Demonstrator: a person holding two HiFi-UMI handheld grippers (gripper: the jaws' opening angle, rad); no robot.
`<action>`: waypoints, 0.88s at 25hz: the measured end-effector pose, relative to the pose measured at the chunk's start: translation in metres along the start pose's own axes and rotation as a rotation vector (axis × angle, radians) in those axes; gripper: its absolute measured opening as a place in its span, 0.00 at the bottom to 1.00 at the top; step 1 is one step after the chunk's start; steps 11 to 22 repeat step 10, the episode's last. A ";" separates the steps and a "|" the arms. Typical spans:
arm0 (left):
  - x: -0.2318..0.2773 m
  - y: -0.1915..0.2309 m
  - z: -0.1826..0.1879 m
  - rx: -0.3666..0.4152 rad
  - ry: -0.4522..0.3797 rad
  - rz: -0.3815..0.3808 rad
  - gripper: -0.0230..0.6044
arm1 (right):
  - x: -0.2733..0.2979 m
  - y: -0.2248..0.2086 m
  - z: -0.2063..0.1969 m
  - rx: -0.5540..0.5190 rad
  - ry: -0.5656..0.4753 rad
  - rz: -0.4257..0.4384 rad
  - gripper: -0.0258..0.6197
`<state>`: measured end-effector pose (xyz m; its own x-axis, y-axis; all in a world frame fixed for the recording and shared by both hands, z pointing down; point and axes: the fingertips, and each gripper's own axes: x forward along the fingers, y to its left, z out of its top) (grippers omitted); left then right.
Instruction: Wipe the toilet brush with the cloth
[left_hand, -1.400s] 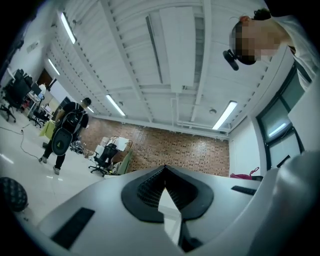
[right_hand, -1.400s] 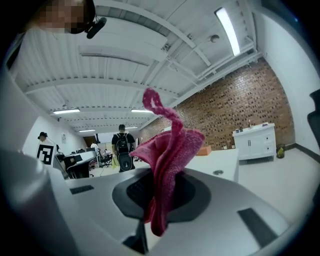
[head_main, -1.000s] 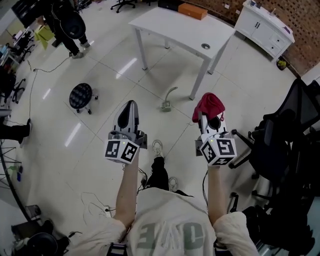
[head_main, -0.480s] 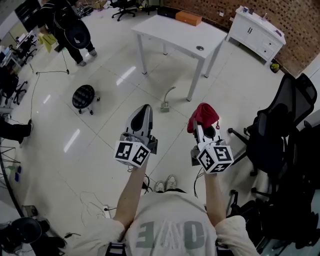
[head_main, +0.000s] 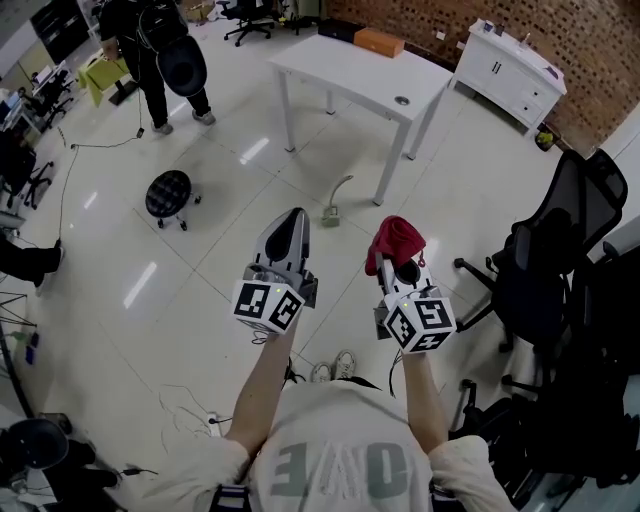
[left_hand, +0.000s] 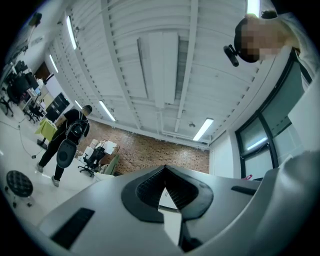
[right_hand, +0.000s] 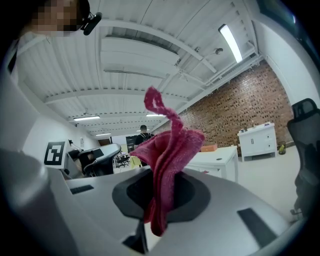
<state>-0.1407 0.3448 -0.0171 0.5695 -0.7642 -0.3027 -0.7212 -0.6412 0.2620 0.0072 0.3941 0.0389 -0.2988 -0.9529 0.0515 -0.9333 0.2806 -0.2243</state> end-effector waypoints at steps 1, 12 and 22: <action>0.000 -0.002 0.000 0.026 0.010 -0.013 0.04 | 0.001 0.002 0.001 0.001 -0.005 0.001 0.09; -0.004 -0.008 0.010 0.121 0.024 -0.022 0.04 | 0.008 0.025 0.008 -0.029 -0.021 0.025 0.09; -0.004 -0.008 0.010 0.121 0.024 -0.022 0.04 | 0.008 0.025 0.008 -0.029 -0.021 0.025 0.09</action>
